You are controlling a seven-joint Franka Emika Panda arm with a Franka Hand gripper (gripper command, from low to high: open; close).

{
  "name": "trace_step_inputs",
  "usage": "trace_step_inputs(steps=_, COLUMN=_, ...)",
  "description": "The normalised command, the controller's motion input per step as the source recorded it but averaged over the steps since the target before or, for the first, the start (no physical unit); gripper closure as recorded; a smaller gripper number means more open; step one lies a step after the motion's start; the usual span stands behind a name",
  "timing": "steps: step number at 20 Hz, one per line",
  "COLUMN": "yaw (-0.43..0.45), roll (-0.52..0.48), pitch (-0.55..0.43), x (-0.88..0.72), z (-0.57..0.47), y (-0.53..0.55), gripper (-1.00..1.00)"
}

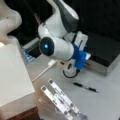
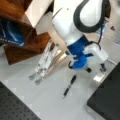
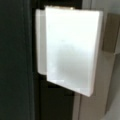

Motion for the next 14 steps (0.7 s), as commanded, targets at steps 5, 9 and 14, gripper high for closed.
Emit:
trace_step_inputs(steps=5, yaw=0.136, roll=0.370, pitch=0.038, x=0.29, z=-0.10, y=-0.18, gripper=-1.00)
trace_step_inputs(steps=9, yaw=0.128, roll=0.314, pitch=-0.007, x=0.28, z=-0.15, y=-0.17, gripper=-1.00)
trace_step_inputs(steps=14, yaw=0.100, roll=0.303, pitch=-0.029, x=0.26, z=-0.21, y=-0.13, gripper=-1.00)
